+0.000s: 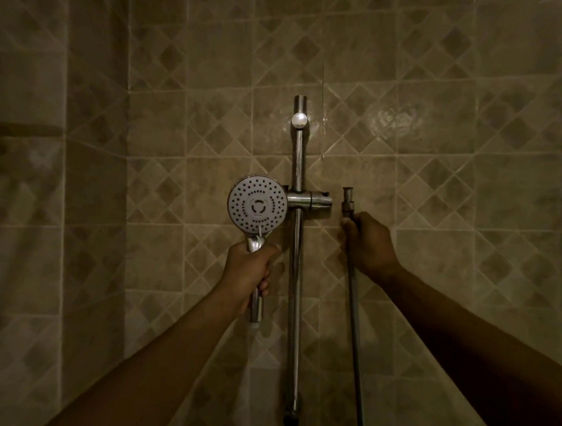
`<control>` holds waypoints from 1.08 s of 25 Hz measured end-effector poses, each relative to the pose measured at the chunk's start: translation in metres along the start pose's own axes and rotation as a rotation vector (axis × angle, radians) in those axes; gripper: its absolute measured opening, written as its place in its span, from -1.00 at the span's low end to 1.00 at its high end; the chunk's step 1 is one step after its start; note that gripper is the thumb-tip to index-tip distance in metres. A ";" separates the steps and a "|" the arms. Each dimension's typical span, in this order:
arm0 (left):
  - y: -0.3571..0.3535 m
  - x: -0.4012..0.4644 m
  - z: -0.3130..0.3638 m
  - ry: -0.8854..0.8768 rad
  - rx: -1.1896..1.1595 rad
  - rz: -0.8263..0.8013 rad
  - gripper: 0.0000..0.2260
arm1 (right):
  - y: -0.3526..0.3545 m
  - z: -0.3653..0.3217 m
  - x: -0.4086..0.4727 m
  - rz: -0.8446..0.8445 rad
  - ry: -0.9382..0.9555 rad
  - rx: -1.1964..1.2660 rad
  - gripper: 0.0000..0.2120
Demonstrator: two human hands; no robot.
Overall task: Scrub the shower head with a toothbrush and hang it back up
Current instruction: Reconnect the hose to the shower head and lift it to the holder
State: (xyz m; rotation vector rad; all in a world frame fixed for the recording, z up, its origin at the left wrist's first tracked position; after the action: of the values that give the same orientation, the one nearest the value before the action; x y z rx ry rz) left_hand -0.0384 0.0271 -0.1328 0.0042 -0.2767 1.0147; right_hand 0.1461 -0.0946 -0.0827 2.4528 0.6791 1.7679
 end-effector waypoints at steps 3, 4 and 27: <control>0.004 -0.005 -0.001 0.012 0.010 -0.001 -0.74 | -0.005 -0.001 -0.001 0.021 -0.026 0.064 -0.82; 0.006 -0.006 -0.002 0.017 0.010 0.006 -0.75 | -0.006 -0.003 -0.001 0.014 -0.035 0.058 -0.81; 0.050 -0.073 -0.169 0.359 0.146 0.061 -0.75 | -0.078 0.021 -0.208 -0.213 -0.357 0.320 -0.61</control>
State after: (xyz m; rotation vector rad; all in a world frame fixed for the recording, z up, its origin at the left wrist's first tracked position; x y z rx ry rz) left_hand -0.0782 0.0145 -0.3192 -0.0543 0.1254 1.0736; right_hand 0.0874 -0.0970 -0.2983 2.6648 1.2023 1.1800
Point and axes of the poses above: each hand's wrist, its own x-axis towards the middle knuckle, its own y-axis out of the back of the hand, z = x × y, the point moved 3 cm from there along x, towards the middle knuckle, and after that the axes turned 14 degrees about y, right-handed, at the moved point
